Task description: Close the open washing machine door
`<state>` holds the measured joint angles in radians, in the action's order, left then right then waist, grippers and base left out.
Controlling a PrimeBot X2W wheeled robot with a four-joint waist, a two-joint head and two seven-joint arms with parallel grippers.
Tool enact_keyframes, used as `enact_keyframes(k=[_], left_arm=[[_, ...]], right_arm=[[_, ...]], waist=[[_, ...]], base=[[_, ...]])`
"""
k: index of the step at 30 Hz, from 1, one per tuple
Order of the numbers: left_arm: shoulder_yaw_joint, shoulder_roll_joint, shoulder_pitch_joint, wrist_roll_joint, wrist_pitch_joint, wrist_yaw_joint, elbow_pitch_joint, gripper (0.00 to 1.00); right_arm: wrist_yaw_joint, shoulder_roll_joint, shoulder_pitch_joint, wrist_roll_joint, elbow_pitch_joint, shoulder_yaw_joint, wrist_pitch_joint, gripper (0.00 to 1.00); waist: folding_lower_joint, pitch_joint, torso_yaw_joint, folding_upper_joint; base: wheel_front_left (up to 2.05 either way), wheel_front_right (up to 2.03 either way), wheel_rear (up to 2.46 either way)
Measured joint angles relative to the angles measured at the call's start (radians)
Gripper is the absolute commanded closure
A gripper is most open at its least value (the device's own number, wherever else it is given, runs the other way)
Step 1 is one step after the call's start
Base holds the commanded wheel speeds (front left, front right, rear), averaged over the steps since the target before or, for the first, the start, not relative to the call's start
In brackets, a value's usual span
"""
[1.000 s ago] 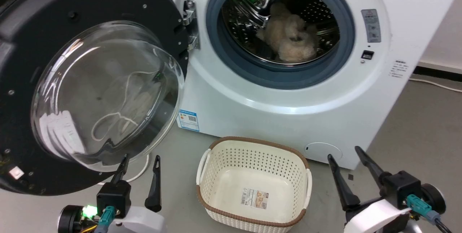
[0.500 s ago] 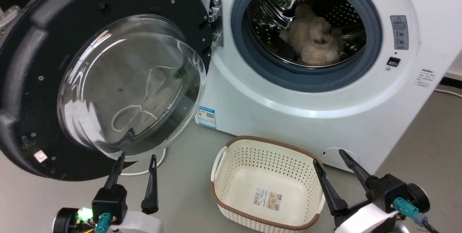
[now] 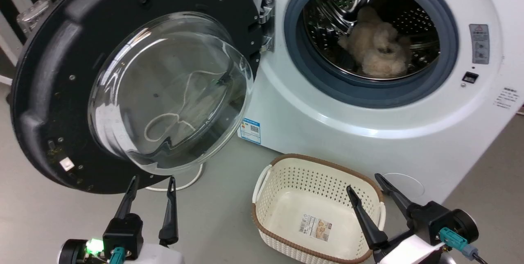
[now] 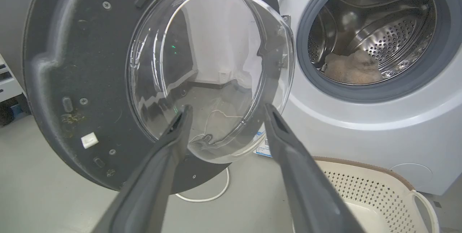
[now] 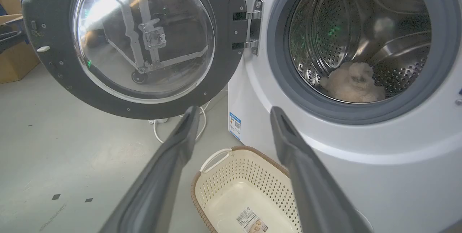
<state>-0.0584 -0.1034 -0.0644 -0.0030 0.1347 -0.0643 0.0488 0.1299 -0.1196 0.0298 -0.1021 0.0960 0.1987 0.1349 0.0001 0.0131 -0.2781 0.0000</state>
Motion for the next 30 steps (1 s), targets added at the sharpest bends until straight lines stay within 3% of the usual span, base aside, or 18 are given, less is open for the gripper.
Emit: enact_keyframes(k=[30], left_arm=[[-0.026,-0.015,-0.023,-0.012,0.062,-0.03,0.015,0.0]], right_arm=[[0.0,-0.034,0.015,-0.058,0.058,0.091,0.062,0.0]], waist=[[-0.0001,0.003,-0.123,0.0]], base=[[0.0,0.0,0.0]])
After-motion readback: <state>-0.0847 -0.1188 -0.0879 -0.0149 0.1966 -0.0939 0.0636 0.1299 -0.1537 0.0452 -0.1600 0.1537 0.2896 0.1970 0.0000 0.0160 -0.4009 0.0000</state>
